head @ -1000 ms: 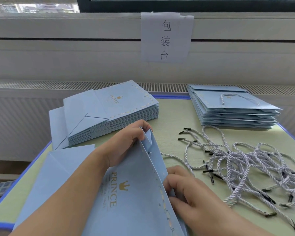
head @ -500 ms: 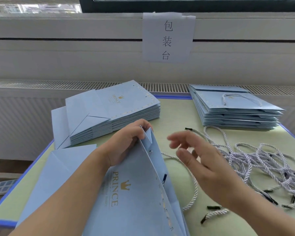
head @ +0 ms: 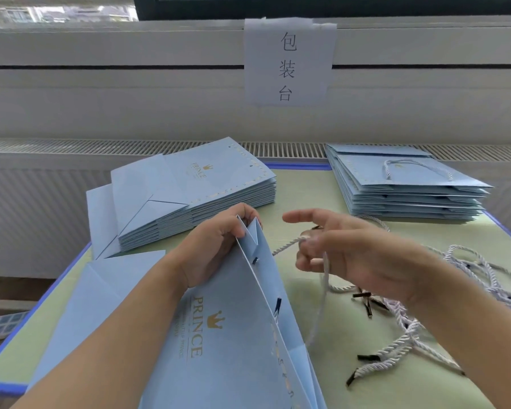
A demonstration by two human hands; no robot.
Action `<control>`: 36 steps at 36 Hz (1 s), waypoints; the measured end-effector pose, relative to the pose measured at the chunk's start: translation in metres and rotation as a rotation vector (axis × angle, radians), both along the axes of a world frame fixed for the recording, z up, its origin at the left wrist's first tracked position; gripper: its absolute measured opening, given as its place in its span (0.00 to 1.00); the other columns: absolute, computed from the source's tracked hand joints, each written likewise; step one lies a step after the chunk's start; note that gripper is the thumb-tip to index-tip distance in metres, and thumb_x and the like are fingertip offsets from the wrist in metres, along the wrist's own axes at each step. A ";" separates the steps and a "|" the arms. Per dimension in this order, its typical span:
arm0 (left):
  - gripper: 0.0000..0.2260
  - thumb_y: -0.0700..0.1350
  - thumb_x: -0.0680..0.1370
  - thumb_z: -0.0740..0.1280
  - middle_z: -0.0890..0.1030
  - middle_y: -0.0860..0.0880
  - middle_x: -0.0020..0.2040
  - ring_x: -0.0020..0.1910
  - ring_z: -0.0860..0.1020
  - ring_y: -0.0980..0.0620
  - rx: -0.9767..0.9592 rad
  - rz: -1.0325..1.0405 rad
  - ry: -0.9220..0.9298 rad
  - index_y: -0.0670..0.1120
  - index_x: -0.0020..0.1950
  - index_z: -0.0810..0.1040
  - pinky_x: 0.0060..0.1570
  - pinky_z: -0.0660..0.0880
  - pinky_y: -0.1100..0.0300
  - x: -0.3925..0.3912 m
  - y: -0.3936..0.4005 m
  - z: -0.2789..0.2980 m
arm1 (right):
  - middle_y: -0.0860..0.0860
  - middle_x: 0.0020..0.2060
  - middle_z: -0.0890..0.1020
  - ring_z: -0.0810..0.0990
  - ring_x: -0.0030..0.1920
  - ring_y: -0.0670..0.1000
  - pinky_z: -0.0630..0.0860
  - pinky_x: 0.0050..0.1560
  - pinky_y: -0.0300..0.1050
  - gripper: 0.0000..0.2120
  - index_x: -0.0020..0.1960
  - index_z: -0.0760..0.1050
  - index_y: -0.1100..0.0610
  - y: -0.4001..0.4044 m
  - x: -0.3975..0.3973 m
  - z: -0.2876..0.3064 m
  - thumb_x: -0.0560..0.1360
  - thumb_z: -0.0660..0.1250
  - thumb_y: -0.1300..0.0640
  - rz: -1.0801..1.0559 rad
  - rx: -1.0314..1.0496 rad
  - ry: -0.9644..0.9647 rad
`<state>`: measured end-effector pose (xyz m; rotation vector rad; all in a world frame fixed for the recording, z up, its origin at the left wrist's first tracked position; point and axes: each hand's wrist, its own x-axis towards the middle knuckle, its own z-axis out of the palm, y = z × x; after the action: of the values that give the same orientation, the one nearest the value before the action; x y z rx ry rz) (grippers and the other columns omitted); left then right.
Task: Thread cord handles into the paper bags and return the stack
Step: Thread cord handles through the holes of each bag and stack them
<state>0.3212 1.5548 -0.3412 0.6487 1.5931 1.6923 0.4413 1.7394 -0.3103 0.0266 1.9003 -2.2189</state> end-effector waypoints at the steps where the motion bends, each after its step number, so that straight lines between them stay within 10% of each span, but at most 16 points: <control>1: 0.16 0.41 0.62 0.58 0.71 0.44 0.38 0.34 0.72 0.48 0.003 -0.001 -0.003 0.41 0.49 0.69 0.34 0.71 0.58 0.000 0.000 0.000 | 0.52 0.33 0.75 0.77 0.38 0.52 0.75 0.56 0.51 0.26 0.65 0.70 0.58 0.008 0.001 0.003 0.67 0.67 0.65 0.017 -0.119 -0.015; 6: 0.15 0.41 0.62 0.57 0.72 0.45 0.38 0.34 0.72 0.49 -0.003 0.007 -0.007 0.42 0.47 0.70 0.36 0.70 0.56 0.001 0.000 0.000 | 0.53 0.36 0.73 0.74 0.35 0.50 0.80 0.41 0.47 0.33 0.66 0.71 0.57 0.032 0.005 0.002 0.63 0.74 0.66 0.109 -0.362 -0.051; 13: 0.13 0.43 0.62 0.58 0.73 0.46 0.37 0.35 0.72 0.48 -0.073 0.022 0.022 0.45 0.45 0.72 0.38 0.69 0.55 0.003 0.001 -0.001 | 0.47 0.30 0.74 0.66 0.27 0.43 0.63 0.25 0.32 0.18 0.60 0.74 0.57 0.031 0.010 0.000 0.72 0.67 0.69 -0.069 0.191 -0.066; 27: 0.09 0.45 0.64 0.60 0.73 0.48 0.35 0.33 0.72 0.49 -0.139 0.085 0.114 0.47 0.43 0.73 0.38 0.69 0.56 0.003 0.002 -0.002 | 0.42 0.20 0.70 0.67 0.24 0.42 0.67 0.34 0.43 0.03 0.43 0.75 0.50 0.010 -0.005 -0.011 0.75 0.66 0.56 -0.481 1.007 0.291; 36: 0.18 0.57 0.68 0.70 0.74 0.53 0.37 0.37 0.72 0.55 -0.184 0.067 0.351 0.46 0.48 0.74 0.41 0.69 0.59 0.005 0.007 -0.009 | 0.41 0.48 0.78 0.74 0.45 0.41 0.71 0.50 0.43 0.19 0.60 0.71 0.45 -0.022 0.010 0.002 0.76 0.55 0.37 -0.181 1.265 0.220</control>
<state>0.3261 1.5618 -0.3500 0.8395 2.0078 1.5140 0.4514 1.7173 -0.3078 0.1591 3.1454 -0.7486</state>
